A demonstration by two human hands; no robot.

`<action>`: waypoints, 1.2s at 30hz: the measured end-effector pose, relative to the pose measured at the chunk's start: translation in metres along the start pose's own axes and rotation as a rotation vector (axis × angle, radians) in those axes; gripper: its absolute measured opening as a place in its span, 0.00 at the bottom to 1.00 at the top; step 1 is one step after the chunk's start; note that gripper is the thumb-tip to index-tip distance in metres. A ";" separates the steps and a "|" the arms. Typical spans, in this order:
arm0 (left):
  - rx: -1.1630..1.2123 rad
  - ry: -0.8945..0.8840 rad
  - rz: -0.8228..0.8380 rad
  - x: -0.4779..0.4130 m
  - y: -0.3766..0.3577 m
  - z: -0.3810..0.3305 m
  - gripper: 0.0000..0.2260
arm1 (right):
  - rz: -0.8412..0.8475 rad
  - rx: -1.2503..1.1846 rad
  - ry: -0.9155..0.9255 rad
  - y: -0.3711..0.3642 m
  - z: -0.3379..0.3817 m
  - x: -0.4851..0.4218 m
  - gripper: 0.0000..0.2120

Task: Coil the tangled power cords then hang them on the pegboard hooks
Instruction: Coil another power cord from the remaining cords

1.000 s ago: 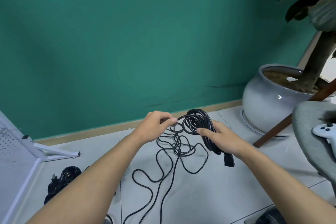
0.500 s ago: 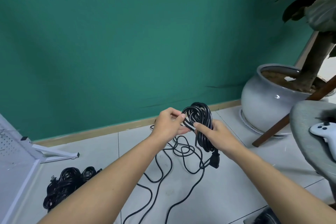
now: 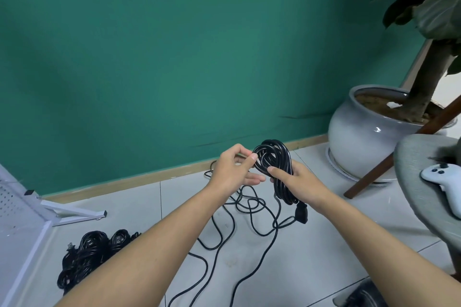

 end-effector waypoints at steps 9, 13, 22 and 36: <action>0.172 0.100 0.007 -0.011 -0.025 0.008 0.12 | -0.035 -0.040 0.016 0.020 -0.003 0.004 0.08; -0.186 0.151 0.297 -0.008 -0.041 0.033 0.13 | -0.032 -0.170 0.021 0.025 -0.001 0.005 0.13; -0.585 -0.013 0.613 0.000 -0.045 0.060 0.07 | 0.016 -0.302 0.046 0.018 0.002 0.001 0.12; -0.872 -0.163 0.437 0.007 0.022 0.021 0.04 | -0.125 0.034 0.185 0.023 0.002 -0.004 0.35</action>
Point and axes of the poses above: each hand's wrist, its own x-axis away from the middle knuckle, its own y-axis out of the back of the hand, z = x × y, the point moved 3 cm from there along -x, towards the middle knuckle, and after that the axes turned 1 degree about -z, right-handed, at the moved point
